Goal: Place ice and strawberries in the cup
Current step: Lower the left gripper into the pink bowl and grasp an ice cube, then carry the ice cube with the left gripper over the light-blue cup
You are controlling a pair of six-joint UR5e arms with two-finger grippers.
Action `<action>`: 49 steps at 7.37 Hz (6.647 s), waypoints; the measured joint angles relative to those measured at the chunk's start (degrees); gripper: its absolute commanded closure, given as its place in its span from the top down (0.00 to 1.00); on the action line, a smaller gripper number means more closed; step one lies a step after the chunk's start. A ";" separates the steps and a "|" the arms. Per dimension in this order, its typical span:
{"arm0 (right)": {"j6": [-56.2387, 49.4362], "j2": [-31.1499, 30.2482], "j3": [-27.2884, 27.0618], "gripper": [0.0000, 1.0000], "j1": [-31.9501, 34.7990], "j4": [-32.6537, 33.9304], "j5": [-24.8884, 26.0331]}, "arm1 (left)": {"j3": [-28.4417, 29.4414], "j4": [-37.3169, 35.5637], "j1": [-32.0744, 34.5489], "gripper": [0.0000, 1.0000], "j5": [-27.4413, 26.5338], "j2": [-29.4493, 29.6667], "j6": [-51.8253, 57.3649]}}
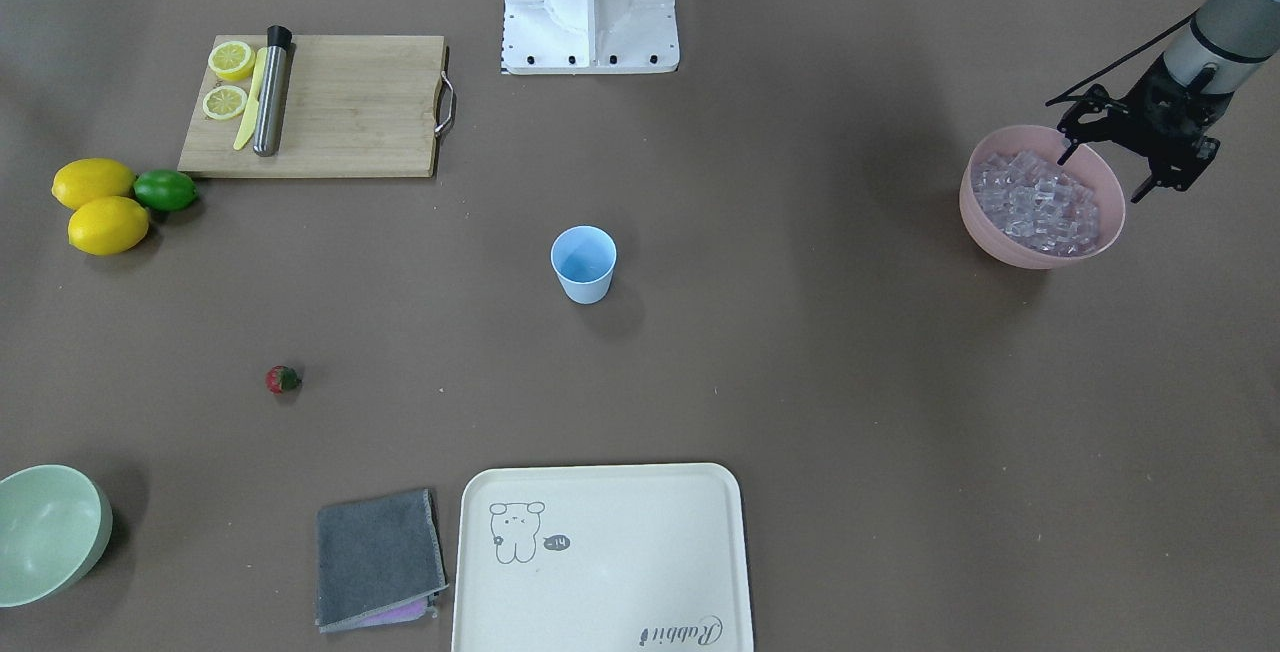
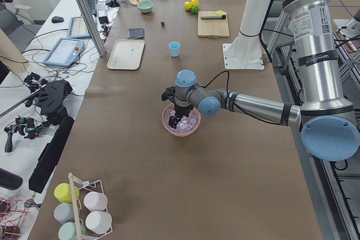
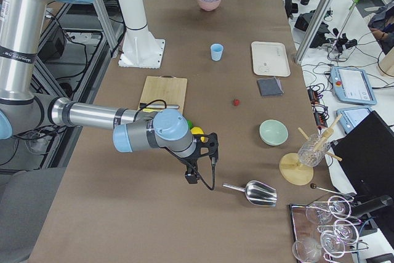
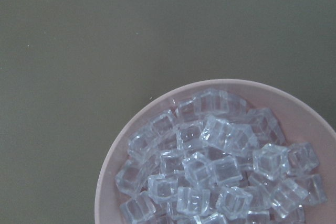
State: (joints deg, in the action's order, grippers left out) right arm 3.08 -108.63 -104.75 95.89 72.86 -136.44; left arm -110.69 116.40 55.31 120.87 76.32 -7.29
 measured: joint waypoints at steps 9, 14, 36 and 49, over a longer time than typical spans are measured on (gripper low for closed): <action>0.00 0.14 0.06 1.00 0.00 0.00 0.03 | 5.19 12.78 -4.33 0.98 1.79 -0.30 -10.38; 0.00 0.32 0.03 1.00 -0.06 0.00 0.03 | 5.54 12.81 -4.59 0.93 0.66 -1.20 -10.21; 0.10 0.45 0.07 1.00 -0.03 0.00 -0.05 | 5.54 15.10 3.82 0.00 12.10 20.60 -36.93; 0.66 0.79 0.04 1.00 -0.09 0.22 -0.23 | 15.28 6.09 -28.65 0.00 -28.47 50.50 -66.61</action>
State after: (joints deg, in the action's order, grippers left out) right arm 3.74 -107.84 -104.71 95.80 73.08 -136.67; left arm -95.41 122.50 26.67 92.40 126.82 -73.90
